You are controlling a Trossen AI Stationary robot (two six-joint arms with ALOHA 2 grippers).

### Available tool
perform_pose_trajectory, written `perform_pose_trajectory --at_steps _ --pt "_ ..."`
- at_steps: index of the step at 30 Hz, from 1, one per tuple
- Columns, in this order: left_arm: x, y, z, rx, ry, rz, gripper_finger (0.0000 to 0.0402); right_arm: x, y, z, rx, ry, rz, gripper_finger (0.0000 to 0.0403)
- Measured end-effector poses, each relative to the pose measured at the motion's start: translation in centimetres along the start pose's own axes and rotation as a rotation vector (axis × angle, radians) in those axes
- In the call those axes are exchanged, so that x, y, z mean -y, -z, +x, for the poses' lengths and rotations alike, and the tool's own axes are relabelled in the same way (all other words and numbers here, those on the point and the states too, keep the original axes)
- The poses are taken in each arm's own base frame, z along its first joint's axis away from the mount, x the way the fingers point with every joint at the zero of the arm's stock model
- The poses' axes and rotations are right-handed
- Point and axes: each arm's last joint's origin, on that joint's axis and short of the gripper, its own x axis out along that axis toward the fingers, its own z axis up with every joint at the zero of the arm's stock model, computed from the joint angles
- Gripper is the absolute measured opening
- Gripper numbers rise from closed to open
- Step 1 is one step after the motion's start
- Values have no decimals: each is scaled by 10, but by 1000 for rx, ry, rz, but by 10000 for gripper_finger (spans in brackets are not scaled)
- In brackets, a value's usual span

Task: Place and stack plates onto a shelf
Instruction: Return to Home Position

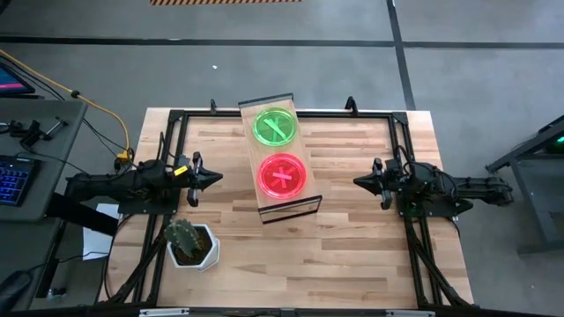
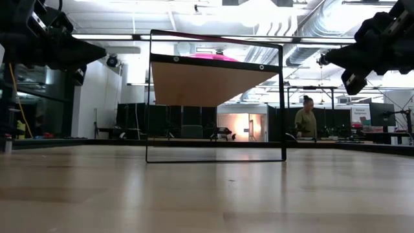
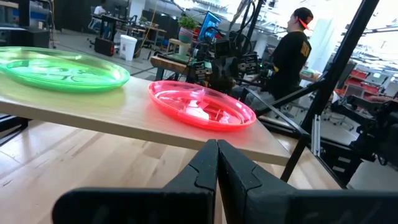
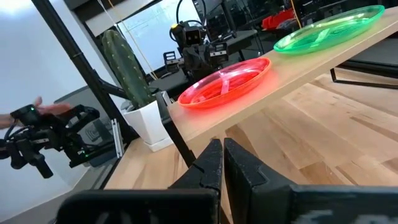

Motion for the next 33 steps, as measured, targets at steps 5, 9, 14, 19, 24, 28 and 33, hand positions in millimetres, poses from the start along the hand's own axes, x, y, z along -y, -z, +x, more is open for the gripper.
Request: perform_pose_trajectory --at_steps 5,9,14,19,24,28,33 --pt "0 0 0 -1 -1 0 1 0 1 1 -11 5 1 0" --pt "0 0 0 -1 -1 0 1 0 1 1 -11 5 17 0" --pt "0 0 0 -1 -1 0 1 0 1 1 -11 5 17 0" --pt "0 0 0 -1 -1 0 1 0 1 1 -11 5 16 0" --pt "0 0 0 -1 0 0 1 0 1 1 -11 5 16 0" --pt "0 0 0 -1 0 0 1 0 1 1 -11 5 16 0" --pt "0 0 0 -1 0 0 1 0 1 1 -11 5 16 0"
